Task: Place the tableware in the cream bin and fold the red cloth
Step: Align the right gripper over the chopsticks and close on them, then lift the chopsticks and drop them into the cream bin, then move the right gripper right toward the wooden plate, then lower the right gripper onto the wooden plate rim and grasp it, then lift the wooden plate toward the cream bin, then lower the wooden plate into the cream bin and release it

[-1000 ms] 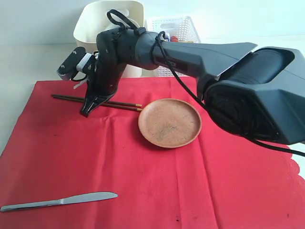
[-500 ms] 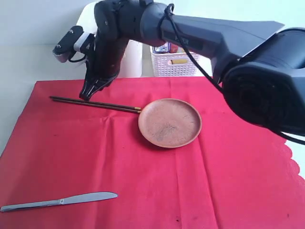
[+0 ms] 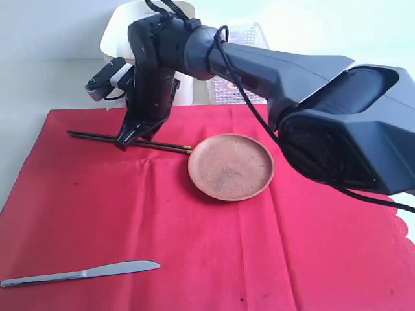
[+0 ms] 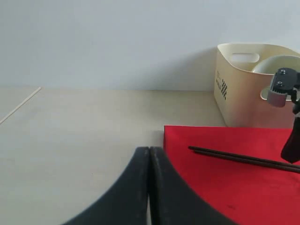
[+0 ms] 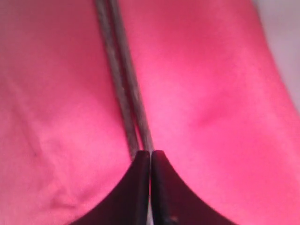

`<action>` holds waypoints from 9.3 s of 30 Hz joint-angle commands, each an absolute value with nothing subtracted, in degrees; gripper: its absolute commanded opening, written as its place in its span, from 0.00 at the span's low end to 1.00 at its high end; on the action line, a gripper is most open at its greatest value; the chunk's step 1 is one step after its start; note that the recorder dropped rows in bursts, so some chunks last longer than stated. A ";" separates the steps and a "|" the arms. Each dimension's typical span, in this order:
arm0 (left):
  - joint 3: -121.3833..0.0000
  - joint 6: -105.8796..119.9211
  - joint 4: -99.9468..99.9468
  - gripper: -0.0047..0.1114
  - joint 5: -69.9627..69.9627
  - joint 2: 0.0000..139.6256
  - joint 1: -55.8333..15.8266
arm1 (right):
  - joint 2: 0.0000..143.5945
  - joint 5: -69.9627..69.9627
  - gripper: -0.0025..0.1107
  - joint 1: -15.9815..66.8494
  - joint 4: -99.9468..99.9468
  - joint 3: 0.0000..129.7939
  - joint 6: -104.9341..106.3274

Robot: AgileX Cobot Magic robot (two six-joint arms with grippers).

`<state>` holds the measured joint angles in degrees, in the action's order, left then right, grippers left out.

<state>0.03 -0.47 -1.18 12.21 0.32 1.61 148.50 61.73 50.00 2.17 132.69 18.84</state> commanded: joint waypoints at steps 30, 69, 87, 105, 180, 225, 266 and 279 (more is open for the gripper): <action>0.00 -0.32 -1.06 0.04 12.08 0.00 1.72 | 151.80 65.60 0.02 50.00 3.83 133.49 21.08; 0.00 -0.32 -1.06 0.04 12.08 0.00 1.72 | 151.74 66.63 0.32 51.66 1.02 133.62 13.73; 0.00 -0.32 -1.06 0.04 12.08 0.00 1.72 | 150.45 69.96 0.02 51.66 11.72 133.62 28.94; 0.00 -0.32 -1.06 0.04 12.08 0.00 1.72 | 135.30 49.64 0.02 47.07 18.22 133.62 26.72; 0.00 -0.32 -1.06 0.04 12.08 0.00 1.72 | 113.97 35.79 0.56 21.52 41.18 62.59 37.50; 0.00 -0.32 -1.06 0.04 12.08 0.00 1.72 | 109.93 49.92 0.02 23.67 50.17 73.32 44.89; 0.00 -0.32 -1.06 0.04 12.08 0.00 1.72 | 137.49 47.32 0.02 23.69 82.48 120.44 42.87; 0.00 -0.32 -1.06 0.04 12.08 0.00 1.72 | 139.27 45.68 0.02 24.02 82.60 123.70 37.25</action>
